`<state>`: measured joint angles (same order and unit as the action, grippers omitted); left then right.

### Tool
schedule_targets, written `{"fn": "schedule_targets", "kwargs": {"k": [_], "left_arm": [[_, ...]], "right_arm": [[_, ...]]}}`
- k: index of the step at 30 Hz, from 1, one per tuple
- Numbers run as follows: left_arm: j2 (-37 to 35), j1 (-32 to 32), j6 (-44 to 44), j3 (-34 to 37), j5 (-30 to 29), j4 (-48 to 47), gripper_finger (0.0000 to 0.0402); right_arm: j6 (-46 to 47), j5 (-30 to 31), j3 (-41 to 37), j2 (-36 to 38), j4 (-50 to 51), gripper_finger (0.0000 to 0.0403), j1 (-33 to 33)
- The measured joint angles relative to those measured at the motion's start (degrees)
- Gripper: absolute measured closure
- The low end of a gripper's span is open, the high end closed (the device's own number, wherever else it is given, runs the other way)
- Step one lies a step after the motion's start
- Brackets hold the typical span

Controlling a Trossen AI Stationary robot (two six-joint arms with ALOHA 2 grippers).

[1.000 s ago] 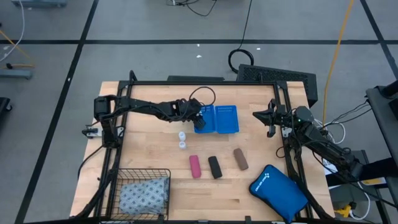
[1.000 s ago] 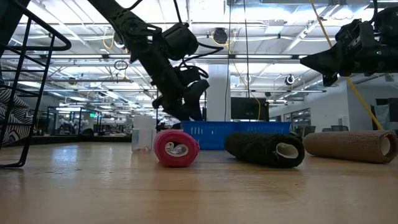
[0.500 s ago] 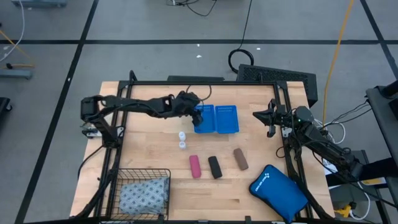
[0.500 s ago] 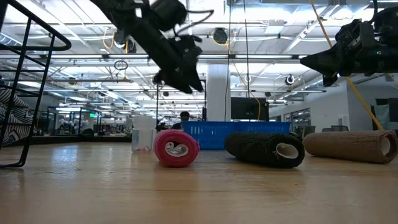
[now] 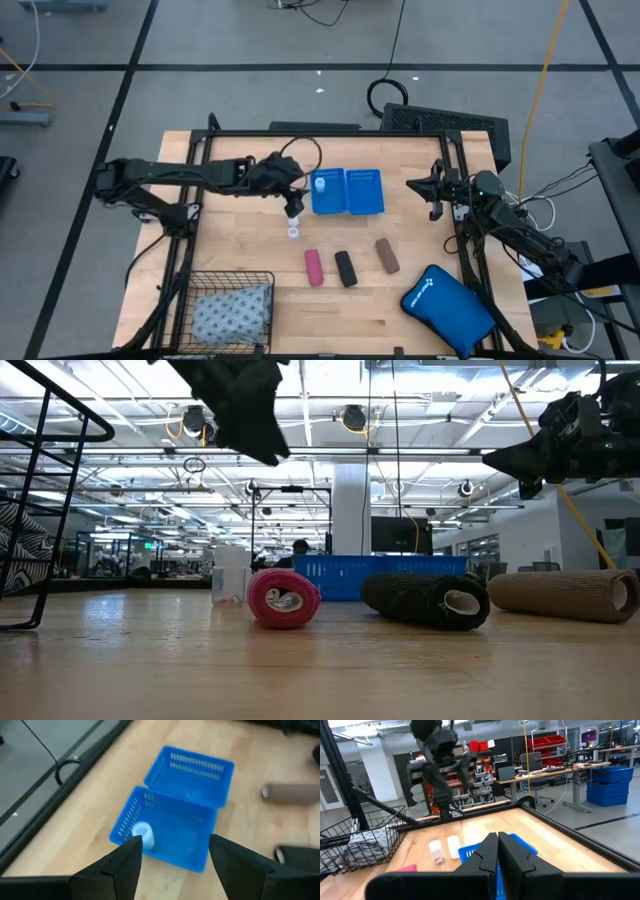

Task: Pick & place medical supplies in basket/bin
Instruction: Put the bottom transparent pill bottle into the left blue bin

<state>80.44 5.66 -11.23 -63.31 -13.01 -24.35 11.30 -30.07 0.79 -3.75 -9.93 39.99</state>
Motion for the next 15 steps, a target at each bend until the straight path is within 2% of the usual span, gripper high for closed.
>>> {"fn": "schedule_targets", "kwargs": {"k": [9, 15], "left_arm": [[0.4, -5.2, -0.8, 2.4, 0.0, -4.1, 0.0163], [0.4, -8.1, -1.6, 8.1, 0.1, 2.3, 0.0163]], "right_arm": [[0.0, 0.0, 0.0, -0.1, -0.1, 0.0399, 0.0], [0.0, 0.0, 0.0, -0.1, -0.1, 0.0399, 0.0]]}}
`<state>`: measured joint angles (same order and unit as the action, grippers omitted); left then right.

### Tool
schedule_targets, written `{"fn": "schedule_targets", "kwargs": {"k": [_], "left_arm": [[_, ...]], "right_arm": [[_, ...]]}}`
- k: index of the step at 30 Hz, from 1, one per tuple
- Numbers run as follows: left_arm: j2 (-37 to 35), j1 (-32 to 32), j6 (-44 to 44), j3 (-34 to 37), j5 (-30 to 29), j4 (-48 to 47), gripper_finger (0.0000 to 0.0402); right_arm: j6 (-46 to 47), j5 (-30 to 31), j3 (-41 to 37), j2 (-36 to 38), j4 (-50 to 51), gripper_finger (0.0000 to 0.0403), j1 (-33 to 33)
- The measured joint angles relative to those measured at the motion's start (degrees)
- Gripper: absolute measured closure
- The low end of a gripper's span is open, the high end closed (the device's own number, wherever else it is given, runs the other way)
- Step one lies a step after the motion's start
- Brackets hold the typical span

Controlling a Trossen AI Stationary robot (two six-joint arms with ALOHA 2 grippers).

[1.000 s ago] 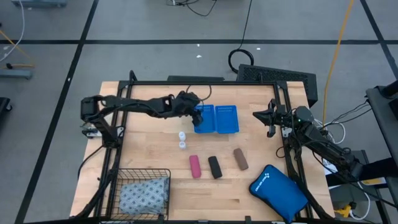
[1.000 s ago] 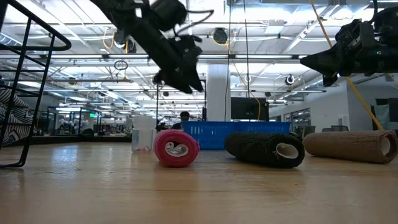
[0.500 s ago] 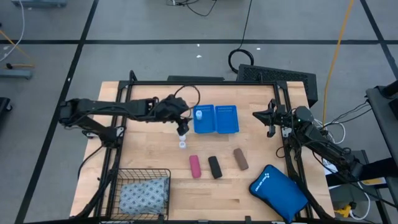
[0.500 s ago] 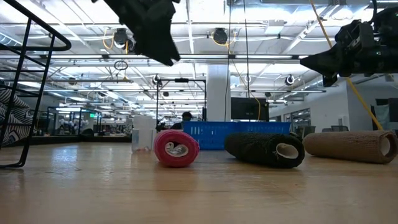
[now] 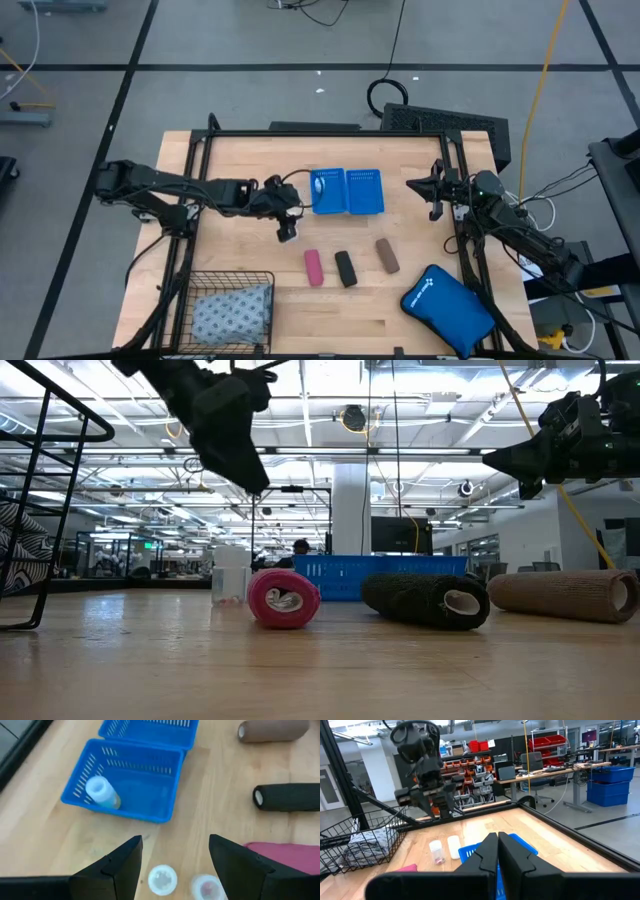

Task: Pick & place medical supplies in basket/bin
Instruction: Put the bottom transparent pill bottle into the left blue bin

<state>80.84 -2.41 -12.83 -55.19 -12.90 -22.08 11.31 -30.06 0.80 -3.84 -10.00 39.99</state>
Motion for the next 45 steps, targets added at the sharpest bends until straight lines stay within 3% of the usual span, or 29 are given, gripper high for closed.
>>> {"fn": "schedule_targets", "kwargs": {"k": [7, 14, 19, 34, 45], "left_arm": [[0.0, -3.8, -1.2, 5.7, 4.2, 7.0, 0.0163], [0.5, -7.1, -1.2, 8.1, 2.3, 6.9, 0.0163], [0.5, -7.3, -3.7, 10.7, -0.9, 6.8, 0.0163], [1.5, -7.3, -4.9, 14.9, -0.2, 13.0, 0.0163], [7.9, -7.4, -3.6, 15.0, 1.0, 19.1, 0.0163]], "right_arm": [[0.0, 0.0, 0.0, 0.0, 0.0, 0.0399, 0.0], [0.0, 0.0, 0.0, 0.0, 0.0, 0.0399, 0.0], [0.0, 0.0, 0.0, 0.0, 0.0, 0.0399, 0.0], [0.0, 0.0, 0.0, 0.0, 0.0, 0.0399, 0.0], [0.0, 0.0, 0.0, -0.2, 0.1, 0.0399, 0.0]]}}
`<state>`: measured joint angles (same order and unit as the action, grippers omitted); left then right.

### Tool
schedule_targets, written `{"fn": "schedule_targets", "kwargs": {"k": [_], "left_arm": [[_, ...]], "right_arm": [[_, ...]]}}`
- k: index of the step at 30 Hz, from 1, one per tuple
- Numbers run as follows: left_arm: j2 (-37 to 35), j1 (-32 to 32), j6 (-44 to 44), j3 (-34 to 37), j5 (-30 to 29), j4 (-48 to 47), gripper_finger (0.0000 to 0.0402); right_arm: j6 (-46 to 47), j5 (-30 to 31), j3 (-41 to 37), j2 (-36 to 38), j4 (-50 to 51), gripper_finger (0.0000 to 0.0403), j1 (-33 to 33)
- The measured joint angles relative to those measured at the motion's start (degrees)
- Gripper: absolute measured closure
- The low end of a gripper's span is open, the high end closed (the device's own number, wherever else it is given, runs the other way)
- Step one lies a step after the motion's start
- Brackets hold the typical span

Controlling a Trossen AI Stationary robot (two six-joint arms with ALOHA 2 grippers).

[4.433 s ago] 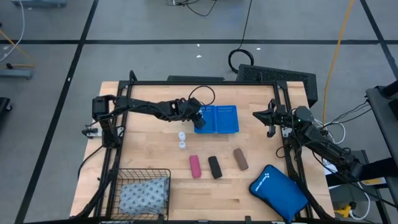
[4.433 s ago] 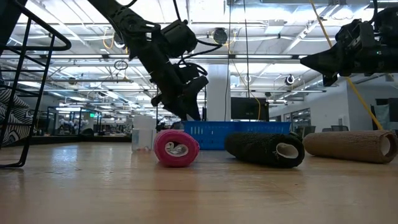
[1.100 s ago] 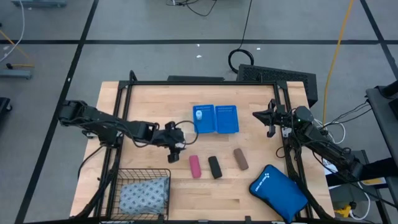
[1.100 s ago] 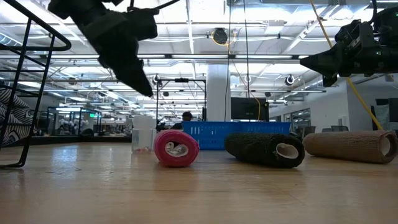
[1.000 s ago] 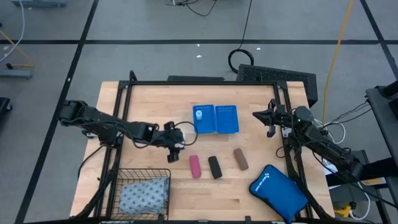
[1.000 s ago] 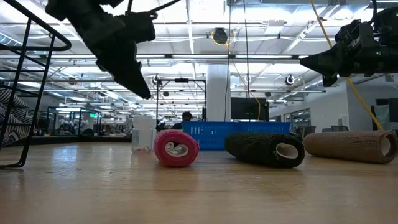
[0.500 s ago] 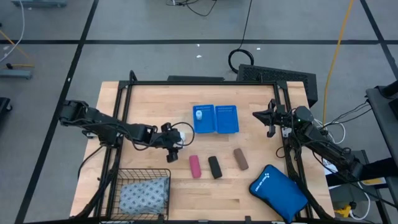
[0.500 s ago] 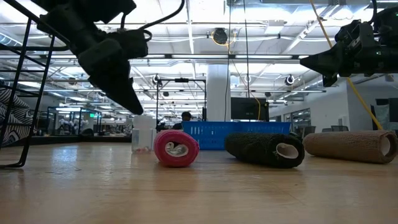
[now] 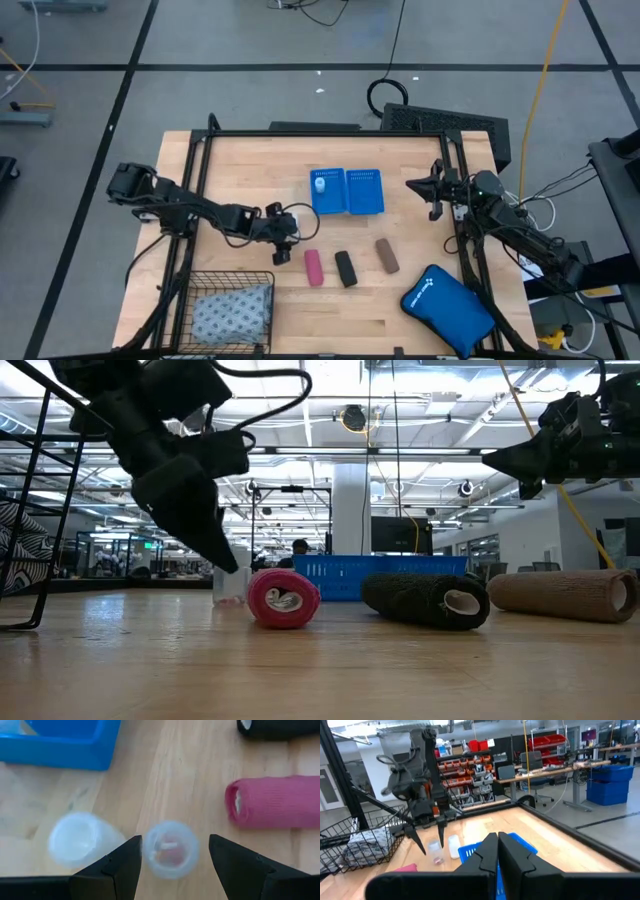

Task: Pick & place medical supplies in basket/bin
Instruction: Put the bottom transparent pill bottle into the left blue bin

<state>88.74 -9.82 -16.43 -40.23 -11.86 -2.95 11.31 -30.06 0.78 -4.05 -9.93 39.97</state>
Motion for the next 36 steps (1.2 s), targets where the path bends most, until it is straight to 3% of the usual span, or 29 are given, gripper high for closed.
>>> {"fn": "schedule_targets", "kwargs": {"k": [36], "left_arm": [[0.6, 0.2, -0.8, -3.2, 1.3, -3.4, 0.0163]], "right_arm": [[0.0, 0.0, 0.0, -1.1, -0.1, 0.0399, 0.0]]}}
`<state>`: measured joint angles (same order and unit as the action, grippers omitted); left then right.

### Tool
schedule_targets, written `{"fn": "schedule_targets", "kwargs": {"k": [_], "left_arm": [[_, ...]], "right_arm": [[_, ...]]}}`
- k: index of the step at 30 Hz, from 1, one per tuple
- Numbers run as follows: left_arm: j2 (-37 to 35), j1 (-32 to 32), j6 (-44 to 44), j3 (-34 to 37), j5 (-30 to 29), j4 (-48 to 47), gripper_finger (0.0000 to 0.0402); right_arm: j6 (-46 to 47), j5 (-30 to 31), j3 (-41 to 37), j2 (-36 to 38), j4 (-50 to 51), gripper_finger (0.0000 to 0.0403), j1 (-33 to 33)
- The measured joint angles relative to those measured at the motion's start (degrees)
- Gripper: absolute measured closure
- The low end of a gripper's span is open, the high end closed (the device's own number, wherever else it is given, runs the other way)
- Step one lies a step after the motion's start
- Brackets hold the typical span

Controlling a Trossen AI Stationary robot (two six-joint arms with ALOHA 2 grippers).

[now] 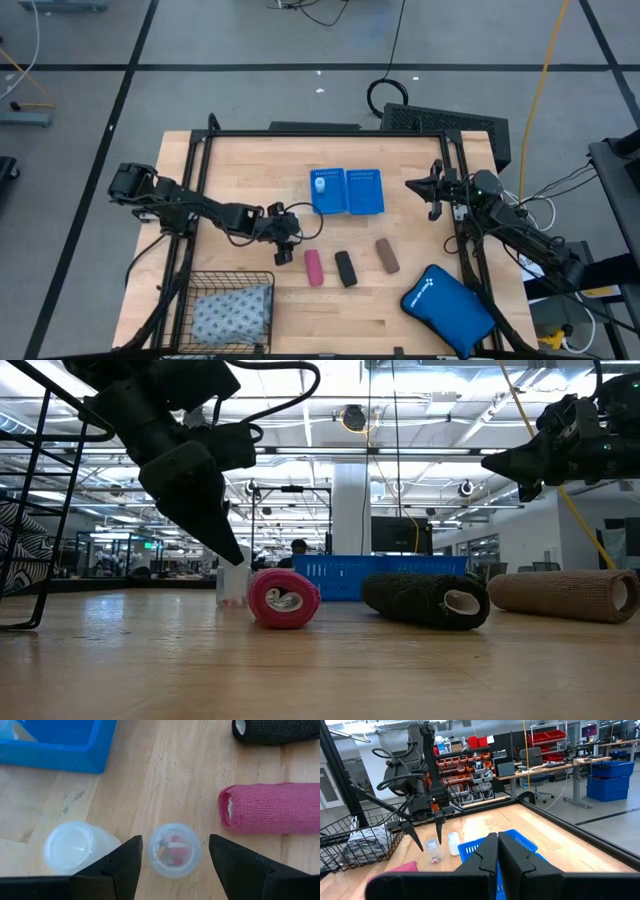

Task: Pick & place medical supplies in basket/bin
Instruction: Put the bottom transparent pill bottle into the left blue bin

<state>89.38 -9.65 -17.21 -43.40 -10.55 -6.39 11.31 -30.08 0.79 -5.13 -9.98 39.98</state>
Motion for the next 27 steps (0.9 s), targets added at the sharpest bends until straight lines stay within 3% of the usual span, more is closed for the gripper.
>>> {"fn": "schedule_targets", "kwargs": {"k": [27], "left_arm": [[0.0, 0.0, 1.6, 0.0, -1.5, 0.0, 0.0163]], "right_arm": [[0.0, 0.0, 0.0, 0.0, 0.0, 0.0399, 0.0]]}}
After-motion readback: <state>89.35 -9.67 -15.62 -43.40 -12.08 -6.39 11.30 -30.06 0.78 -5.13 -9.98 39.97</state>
